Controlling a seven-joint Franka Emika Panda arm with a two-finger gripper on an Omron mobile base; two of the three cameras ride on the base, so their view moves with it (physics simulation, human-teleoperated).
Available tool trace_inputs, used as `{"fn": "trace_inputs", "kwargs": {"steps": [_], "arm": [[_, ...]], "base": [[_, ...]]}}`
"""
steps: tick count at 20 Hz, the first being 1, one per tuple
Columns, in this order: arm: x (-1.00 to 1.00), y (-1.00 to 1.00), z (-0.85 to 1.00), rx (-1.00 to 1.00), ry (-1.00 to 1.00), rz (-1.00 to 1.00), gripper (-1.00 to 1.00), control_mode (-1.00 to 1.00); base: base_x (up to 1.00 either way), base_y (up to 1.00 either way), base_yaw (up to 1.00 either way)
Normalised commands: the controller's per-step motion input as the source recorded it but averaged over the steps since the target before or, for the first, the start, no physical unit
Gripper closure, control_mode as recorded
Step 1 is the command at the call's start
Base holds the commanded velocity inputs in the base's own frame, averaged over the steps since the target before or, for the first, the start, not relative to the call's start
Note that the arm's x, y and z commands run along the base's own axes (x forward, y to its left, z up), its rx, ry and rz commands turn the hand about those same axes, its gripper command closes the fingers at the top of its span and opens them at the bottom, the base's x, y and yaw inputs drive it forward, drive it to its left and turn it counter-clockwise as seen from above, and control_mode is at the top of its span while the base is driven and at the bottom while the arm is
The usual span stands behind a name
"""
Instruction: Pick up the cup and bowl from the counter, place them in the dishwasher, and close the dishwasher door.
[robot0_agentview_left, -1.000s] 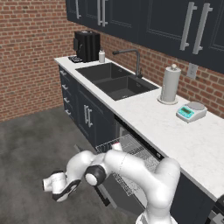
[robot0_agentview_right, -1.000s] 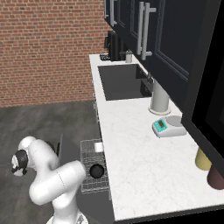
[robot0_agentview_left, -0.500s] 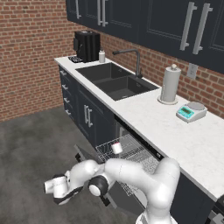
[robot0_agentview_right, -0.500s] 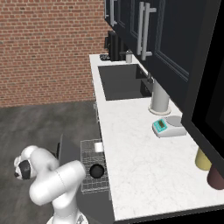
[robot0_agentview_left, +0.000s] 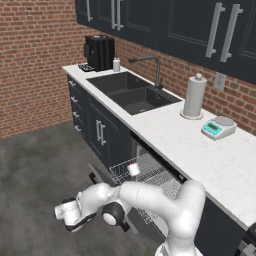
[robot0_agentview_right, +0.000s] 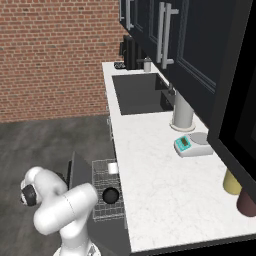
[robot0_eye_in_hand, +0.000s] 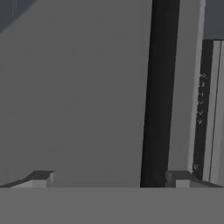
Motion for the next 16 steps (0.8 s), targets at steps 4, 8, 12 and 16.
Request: {"fn": "trace_inputs", "kwargs": {"steps": [4, 8, 12, 16], "arm": [[0.52, -0.65, -0.03, -0.32, 0.0, -0.22, -1.0, -1.0], [0.56, -0.83, 0.0, -0.27, 0.0, -0.23, -1.0, -1.0], [0.62, -0.99, 0.0, -0.23, 0.0, -0.24, -1.0, -1.0], [0.67, -1.0, 0.0, -0.19, 0.0, -0.23, -1.0, -1.0]], "base": [[0.0, 0.0, 0.0], [0.0, 0.0, 0.0], [0.0, 0.0, 0.0], [0.0, 0.0, 0.0]]}}
